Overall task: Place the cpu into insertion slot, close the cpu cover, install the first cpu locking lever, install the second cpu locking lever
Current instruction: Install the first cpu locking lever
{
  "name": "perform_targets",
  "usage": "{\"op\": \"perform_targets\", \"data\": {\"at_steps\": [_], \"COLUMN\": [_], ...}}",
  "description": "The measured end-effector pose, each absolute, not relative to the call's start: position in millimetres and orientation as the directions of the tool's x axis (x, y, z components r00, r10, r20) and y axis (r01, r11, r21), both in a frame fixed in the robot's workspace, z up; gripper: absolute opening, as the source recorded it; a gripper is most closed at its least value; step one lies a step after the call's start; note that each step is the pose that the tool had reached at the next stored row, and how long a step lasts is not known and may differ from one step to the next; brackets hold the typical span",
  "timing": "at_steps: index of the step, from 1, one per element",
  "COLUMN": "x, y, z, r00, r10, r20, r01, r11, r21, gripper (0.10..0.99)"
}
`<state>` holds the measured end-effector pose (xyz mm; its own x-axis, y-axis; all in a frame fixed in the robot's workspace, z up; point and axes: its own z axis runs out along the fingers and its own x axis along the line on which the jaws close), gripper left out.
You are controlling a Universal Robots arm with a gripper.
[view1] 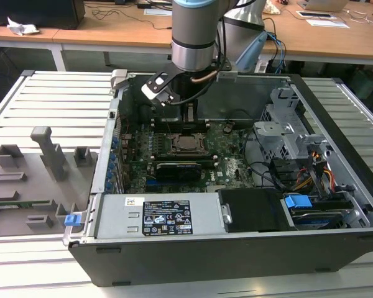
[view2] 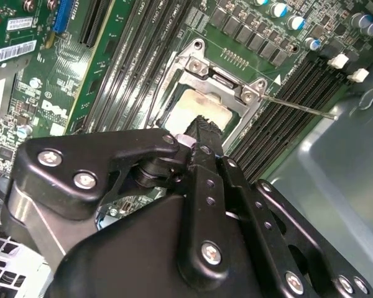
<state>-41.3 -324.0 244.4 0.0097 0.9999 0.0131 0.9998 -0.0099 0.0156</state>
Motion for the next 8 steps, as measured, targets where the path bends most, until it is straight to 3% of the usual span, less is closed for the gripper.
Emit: {"op": "perform_targets", "data": {"at_steps": [8], "x": [-41], "y": [-324], "z": [264], "r00": [0.010], "r10": [1.000], "r20": [0.013], "r01": [1.000], "r11": [-0.010], "r21": [0.016], "gripper": [0.106]}}
